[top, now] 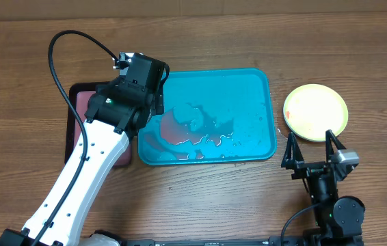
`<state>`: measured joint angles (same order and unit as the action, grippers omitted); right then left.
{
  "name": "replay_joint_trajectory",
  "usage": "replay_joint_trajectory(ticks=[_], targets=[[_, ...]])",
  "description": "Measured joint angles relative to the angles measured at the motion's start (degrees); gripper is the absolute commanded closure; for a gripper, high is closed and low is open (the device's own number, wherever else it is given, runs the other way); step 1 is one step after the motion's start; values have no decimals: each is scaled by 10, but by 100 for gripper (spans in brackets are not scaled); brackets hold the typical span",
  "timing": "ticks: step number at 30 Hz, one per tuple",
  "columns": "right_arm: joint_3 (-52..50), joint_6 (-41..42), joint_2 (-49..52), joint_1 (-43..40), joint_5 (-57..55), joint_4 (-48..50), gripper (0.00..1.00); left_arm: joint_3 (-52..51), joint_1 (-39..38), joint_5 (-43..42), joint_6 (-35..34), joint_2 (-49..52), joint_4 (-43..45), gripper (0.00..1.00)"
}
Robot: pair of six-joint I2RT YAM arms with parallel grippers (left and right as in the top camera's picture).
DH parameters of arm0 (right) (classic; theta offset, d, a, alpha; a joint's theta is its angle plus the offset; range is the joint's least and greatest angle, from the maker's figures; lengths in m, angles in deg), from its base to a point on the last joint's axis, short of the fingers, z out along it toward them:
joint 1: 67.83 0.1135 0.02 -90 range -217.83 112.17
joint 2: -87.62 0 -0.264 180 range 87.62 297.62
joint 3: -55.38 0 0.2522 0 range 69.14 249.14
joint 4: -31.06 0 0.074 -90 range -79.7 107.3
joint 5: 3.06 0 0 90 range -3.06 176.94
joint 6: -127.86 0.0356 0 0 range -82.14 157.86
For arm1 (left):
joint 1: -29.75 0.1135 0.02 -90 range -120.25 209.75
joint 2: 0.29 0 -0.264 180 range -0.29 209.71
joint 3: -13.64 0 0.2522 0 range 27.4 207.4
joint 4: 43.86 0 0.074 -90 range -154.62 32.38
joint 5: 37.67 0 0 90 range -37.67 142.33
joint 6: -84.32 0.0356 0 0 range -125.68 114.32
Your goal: Clean dirty plates on tray and stack at the side
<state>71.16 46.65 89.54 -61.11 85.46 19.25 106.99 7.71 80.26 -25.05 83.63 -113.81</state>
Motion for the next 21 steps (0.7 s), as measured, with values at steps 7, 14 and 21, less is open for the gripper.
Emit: replay_joint_trajectory(ticks=[7,14,21], targets=[[-10,4,-11,0,12,-33,0,0,0,0,0,0,0,0],[-10,10,-10,0,30,-68,0,0,0,0,0,0,0,0],[-10,14,-10,0,32,-68,0,0,0,0,0,0,0,0]])
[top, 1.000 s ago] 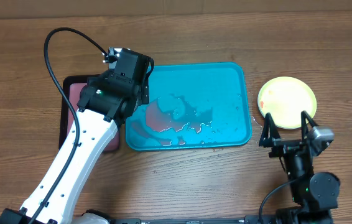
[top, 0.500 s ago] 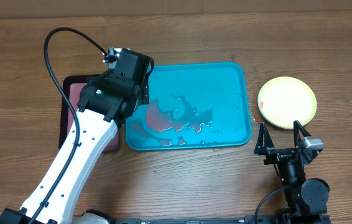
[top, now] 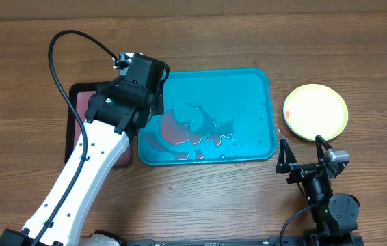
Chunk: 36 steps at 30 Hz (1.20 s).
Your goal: Clean dirty plates on tray and stack at the side
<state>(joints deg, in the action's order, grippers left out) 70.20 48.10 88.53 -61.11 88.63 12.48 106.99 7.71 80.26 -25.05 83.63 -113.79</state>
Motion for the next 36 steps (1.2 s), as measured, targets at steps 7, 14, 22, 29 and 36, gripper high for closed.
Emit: replay_joint_trajectory(ticks=[7,14,22,29,36], targets=[[0,0,0,0,0,0,0,0,0,0,0,0,0,0],[0,0,0,0,0,0,0,0,0,0,0,0,0,0],[0,0,0,0,0,0,0,-38,0,-12,0,-73,72,0],[0,0,0,0,0,0,0,-250,2,-95,80,-275,345,0],[0,1,0,0,0,0,0,-487,65,-199,150,-447,495,0]])
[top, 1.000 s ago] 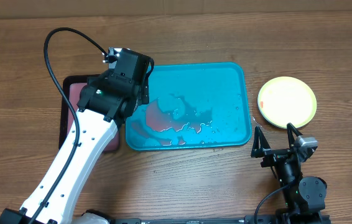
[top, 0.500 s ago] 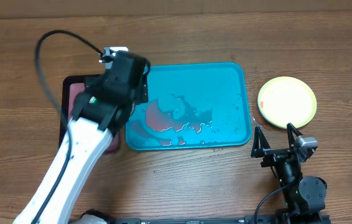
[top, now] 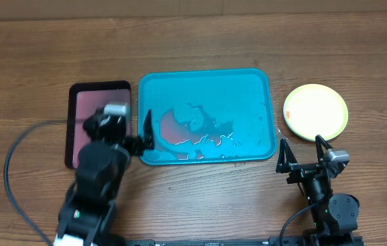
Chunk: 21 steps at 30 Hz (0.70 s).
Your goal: Clean dirty plates on tray and stack at the side
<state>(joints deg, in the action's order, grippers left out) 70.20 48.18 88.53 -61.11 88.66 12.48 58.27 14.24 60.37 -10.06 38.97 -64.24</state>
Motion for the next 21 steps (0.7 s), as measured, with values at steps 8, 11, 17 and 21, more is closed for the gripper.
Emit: replay_joint_trajectory(ticks=[8,11,17,21], targets=[[0,0,0,0,0,0,0,-139,68,-45,47,-197,24,0],[0,0,0,0,0,0,0,-173,88,-50,75,-250,25,0],[0,0,0,0,0,0,0,-237,114,-53,118,-335,26,0],[0,0,0,0,0,0,0,-282,115,-55,148,-377,26,0]])
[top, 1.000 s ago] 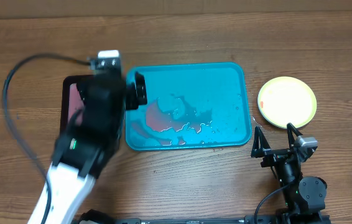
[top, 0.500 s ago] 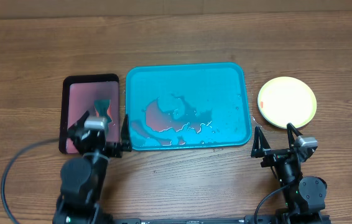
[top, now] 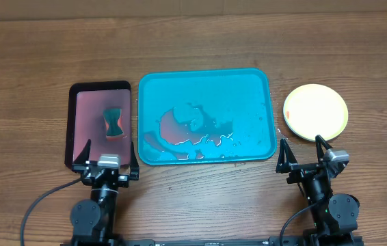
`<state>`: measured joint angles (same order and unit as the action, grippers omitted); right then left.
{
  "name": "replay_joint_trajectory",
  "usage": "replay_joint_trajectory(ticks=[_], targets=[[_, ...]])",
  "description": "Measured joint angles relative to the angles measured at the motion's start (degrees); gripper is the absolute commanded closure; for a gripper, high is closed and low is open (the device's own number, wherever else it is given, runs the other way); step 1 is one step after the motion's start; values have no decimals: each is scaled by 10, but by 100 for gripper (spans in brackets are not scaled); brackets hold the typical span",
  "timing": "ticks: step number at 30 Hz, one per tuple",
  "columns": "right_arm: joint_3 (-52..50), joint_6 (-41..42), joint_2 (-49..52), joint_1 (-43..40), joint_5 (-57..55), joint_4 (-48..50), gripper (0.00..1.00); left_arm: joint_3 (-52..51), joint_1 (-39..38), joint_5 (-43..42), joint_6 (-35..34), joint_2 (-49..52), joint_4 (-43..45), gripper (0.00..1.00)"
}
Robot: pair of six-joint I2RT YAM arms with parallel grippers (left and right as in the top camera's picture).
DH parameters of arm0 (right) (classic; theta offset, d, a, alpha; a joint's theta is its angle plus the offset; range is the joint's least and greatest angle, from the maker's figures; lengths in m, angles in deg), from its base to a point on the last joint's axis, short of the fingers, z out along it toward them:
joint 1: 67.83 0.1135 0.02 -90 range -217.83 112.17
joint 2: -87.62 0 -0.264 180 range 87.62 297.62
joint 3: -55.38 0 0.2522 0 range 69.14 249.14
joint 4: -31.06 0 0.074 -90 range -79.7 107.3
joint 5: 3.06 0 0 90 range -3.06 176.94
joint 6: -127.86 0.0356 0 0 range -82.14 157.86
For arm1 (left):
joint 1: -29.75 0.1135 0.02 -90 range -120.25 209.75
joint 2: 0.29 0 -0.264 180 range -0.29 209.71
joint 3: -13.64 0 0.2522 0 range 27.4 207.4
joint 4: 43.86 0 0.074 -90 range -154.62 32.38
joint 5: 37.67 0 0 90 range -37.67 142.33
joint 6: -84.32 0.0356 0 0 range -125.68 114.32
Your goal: Clean dirty plates on tray and stack at the side
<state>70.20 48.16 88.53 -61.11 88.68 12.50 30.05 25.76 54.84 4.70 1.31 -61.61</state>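
Observation:
A round yellow plate (top: 315, 112) lies on the table to the right of the blue tray (top: 258, 85). No plate shows on the tray itself, only a reddish wet smear (top: 187, 130) left of its middle. A teal and red sponge (top: 114, 122) rests in the small black tray (top: 77, 89) on the left. My left gripper (top: 108, 158) sits open at the table's front, just below that black tray and holding nothing. My right gripper (top: 303, 154) is open and empty too, in front of the yellow plate.
Both arm bases stand at the front edge of the wooden table, each with a black cable trailing beside it. Water drops dot the blue tray's right half.
My left arm has drawn back from over the black tray to the table's front edge, and the sponge now shows lying in that tray. The right arm has not moved.
At first my left arm reached out over the black tray and the blue tray's left edge, while the right gripper sat open below the yellow plate. The right gripper then shifted slightly back. Later the left arm was over the black tray, and now it is back at the front.

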Motion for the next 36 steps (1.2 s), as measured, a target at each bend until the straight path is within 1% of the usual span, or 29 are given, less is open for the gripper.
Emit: replay_joint_trajectory(ticks=[3,7,36], targets=[[0,0,0,0,0,0,0,-20,0,-3,15,-5,-8,0],[0,0,0,0,0,0,0,-21,0,-4,23,-7,-5,0],[0,0,0,0,0,0,0,-21,0,-6,23,-7,-5,0]])
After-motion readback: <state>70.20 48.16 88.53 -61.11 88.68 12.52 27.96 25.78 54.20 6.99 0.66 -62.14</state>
